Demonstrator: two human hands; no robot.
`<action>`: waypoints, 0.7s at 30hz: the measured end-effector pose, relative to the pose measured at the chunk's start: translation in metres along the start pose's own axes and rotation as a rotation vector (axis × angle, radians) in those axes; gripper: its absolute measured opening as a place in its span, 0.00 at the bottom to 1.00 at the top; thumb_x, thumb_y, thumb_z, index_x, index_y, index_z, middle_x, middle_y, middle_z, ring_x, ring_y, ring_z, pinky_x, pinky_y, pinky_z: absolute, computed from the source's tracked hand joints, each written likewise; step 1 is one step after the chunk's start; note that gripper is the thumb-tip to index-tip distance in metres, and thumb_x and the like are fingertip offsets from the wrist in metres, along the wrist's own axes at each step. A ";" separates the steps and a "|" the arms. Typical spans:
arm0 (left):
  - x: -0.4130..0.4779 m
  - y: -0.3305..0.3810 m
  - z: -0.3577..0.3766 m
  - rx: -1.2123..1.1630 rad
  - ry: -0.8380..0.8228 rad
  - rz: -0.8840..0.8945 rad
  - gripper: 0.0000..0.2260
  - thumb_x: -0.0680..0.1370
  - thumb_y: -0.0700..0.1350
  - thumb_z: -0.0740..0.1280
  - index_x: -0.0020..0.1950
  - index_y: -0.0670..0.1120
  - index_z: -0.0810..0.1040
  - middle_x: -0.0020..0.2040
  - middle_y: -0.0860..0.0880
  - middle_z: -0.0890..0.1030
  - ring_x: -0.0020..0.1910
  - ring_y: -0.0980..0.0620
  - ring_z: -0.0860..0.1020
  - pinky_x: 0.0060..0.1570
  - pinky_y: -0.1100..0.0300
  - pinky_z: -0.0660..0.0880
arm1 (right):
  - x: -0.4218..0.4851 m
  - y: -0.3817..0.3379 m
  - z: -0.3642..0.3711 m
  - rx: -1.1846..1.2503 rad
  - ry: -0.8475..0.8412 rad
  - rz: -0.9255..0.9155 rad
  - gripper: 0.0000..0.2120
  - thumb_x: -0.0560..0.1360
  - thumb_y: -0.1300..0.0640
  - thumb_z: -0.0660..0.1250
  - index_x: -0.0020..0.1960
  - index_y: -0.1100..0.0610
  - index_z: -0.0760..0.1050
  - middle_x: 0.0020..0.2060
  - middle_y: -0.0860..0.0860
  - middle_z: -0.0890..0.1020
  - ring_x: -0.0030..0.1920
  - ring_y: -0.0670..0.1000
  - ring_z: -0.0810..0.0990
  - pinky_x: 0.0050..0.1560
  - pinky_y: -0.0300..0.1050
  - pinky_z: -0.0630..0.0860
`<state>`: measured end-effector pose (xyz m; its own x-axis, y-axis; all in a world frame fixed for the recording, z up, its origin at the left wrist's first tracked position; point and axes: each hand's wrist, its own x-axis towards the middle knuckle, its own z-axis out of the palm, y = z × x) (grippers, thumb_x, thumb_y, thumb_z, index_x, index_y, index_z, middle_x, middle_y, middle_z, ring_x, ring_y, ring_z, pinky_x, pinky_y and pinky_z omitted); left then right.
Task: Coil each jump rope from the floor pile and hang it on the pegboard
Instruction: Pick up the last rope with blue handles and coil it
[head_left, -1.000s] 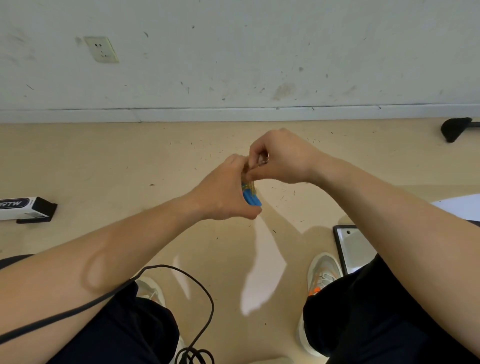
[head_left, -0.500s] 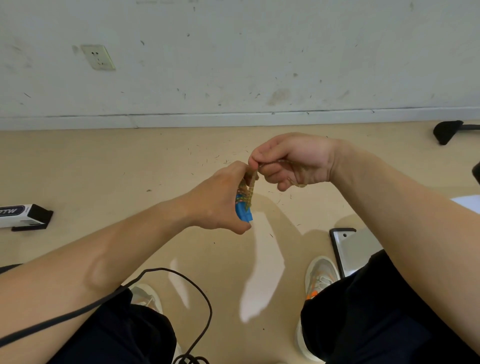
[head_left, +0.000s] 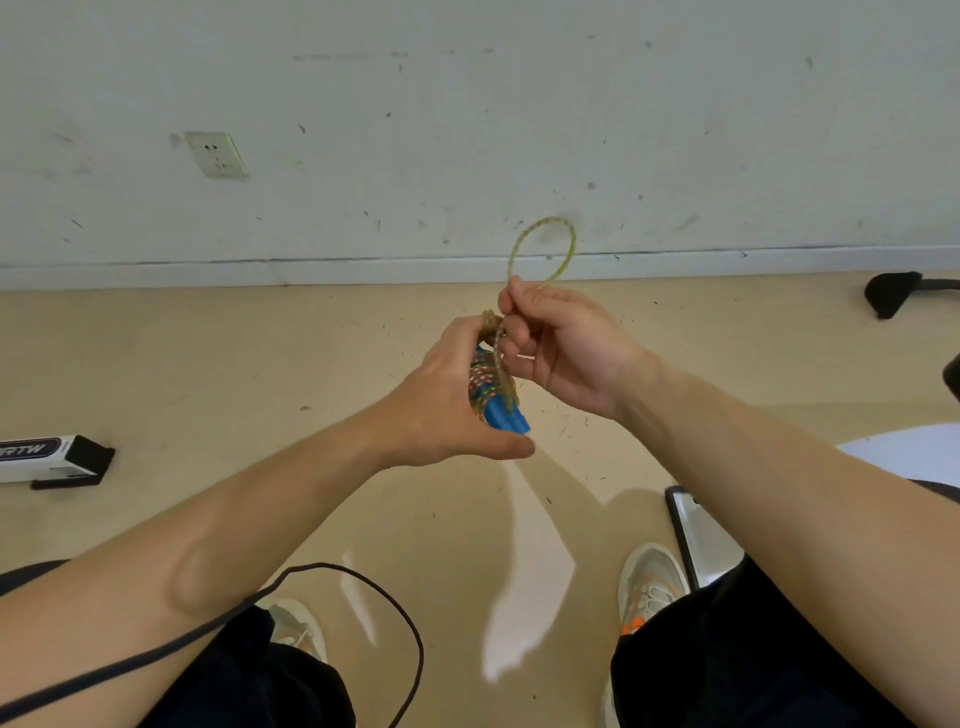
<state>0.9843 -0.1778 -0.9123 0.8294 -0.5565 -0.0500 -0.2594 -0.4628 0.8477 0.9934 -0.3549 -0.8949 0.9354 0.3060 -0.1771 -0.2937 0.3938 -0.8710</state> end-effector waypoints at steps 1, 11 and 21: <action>0.000 0.001 0.001 -0.080 0.005 -0.023 0.44 0.59 0.56 0.81 0.69 0.56 0.63 0.62 0.55 0.73 0.57 0.59 0.77 0.54 0.63 0.76 | 0.001 0.001 0.004 0.003 0.040 -0.017 0.12 0.83 0.53 0.59 0.43 0.56 0.71 0.26 0.49 0.69 0.30 0.48 0.70 0.33 0.39 0.73; 0.011 0.017 -0.004 -0.821 0.169 -0.161 0.16 0.83 0.44 0.57 0.65 0.41 0.78 0.53 0.45 0.83 0.51 0.47 0.80 0.58 0.44 0.76 | 0.000 0.011 0.025 -0.322 0.158 -0.103 0.20 0.86 0.56 0.52 0.35 0.56 0.66 0.23 0.45 0.62 0.24 0.46 0.59 0.31 0.45 0.56; 0.015 0.014 -0.013 -1.211 0.201 -0.298 0.28 0.84 0.60 0.48 0.68 0.42 0.75 0.65 0.45 0.81 0.65 0.37 0.77 0.71 0.40 0.66 | 0.005 0.002 0.022 -0.456 0.266 -0.028 0.23 0.81 0.59 0.58 0.27 0.52 0.63 0.23 0.46 0.60 0.23 0.48 0.60 0.30 0.44 0.59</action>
<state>0.9998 -0.1836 -0.8948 0.8657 -0.3755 -0.3309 0.4798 0.4342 0.7624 0.9927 -0.3335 -0.8872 0.9767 0.0466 -0.2096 -0.2080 -0.0363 -0.9775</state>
